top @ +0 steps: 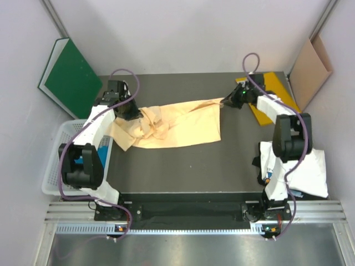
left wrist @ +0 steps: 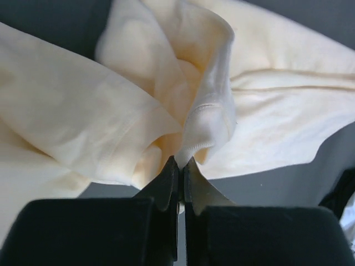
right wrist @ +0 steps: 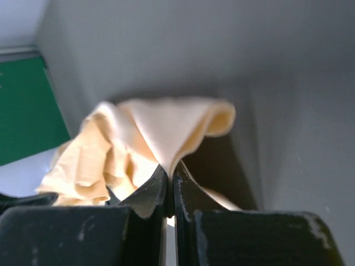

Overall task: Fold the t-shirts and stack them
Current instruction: Flatten the tshirt out

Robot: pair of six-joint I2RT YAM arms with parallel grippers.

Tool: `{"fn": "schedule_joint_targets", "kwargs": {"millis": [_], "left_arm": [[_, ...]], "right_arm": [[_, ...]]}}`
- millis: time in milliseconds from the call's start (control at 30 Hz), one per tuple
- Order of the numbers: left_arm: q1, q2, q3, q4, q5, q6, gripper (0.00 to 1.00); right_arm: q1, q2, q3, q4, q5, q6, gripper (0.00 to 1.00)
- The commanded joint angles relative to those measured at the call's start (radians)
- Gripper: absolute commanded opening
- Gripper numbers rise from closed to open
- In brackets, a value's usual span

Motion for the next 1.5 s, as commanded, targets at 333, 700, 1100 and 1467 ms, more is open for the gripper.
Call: {"fn": "schedule_joint_targets", "kwargs": {"millis": [333,700,1100,1467], "left_arm": [[0.121,0.322,0.406,-0.147,-0.343,0.032,0.0],[0.095,0.399,0.692,-0.185,-0.239,0.067,0.99],[-0.391,0.376,0.374,-0.098,-0.149,0.233,0.92],[-0.448,0.574,0.503,-0.236,-0.447,0.288,0.78]], "right_arm": [[-0.172,-0.178,0.043,0.036,0.027,-0.11,0.0],[-0.158,-0.129,0.011,0.065,-0.018,-0.116,0.0],[-0.15,-0.125,-0.058,0.088,-0.028,-0.104,0.0],[-0.149,-0.14,-0.106,0.097,-0.03,-0.103,0.0]]}}
